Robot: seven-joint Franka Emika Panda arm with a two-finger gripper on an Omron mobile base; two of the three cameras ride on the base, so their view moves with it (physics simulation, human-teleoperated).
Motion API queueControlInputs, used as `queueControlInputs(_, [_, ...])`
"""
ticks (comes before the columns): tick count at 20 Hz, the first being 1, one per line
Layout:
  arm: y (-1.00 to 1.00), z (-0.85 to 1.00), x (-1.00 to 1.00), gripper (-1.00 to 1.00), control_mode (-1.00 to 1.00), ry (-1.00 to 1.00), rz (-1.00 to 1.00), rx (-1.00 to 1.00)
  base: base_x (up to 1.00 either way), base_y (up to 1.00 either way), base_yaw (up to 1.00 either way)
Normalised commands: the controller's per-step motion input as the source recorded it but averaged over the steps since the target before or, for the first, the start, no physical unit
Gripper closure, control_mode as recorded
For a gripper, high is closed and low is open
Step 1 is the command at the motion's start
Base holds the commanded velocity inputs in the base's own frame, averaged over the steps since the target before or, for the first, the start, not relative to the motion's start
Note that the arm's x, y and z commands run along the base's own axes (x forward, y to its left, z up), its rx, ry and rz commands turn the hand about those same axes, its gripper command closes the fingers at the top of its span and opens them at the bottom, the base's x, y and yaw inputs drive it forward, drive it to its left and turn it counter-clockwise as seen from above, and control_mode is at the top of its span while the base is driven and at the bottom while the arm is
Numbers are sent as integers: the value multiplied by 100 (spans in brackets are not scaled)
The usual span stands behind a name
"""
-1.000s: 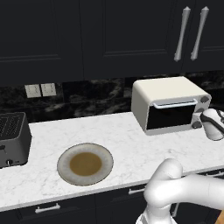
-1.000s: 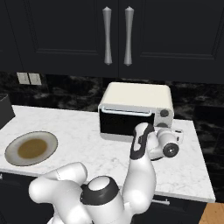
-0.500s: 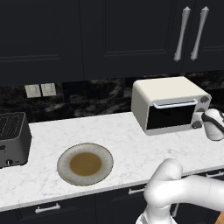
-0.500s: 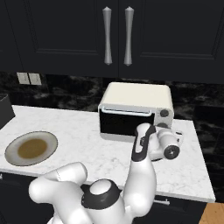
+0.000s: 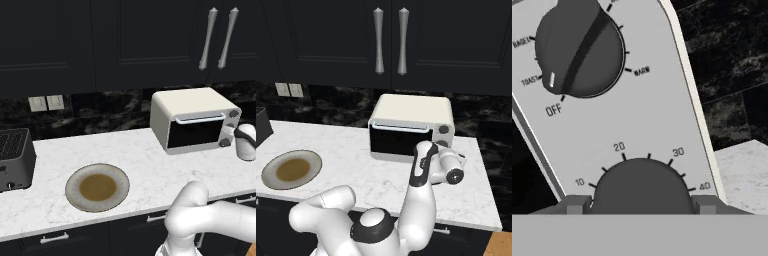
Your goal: Pick up the kebab skewer and baguette bread, and place them inside the toaster oven. Close the toaster oven door and start by setting the timer.
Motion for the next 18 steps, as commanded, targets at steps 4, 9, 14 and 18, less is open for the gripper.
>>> queueControlInputs(4, [0, 0, 0, 100, -100, 0, -4, 18, 0, 0, 0])
queueControlInputs(9, [0, 0, 0, 100, -100, 0, -6, 16, 0, 0, 0])
queueControlInputs(14, [0, 0, 0, 100, -100, 0, -9, 14, 0, 0, 0])
queueControlInputs(18, [0, 0, 0, 100, -100, 0, -10, 13, 0, 0, 0])
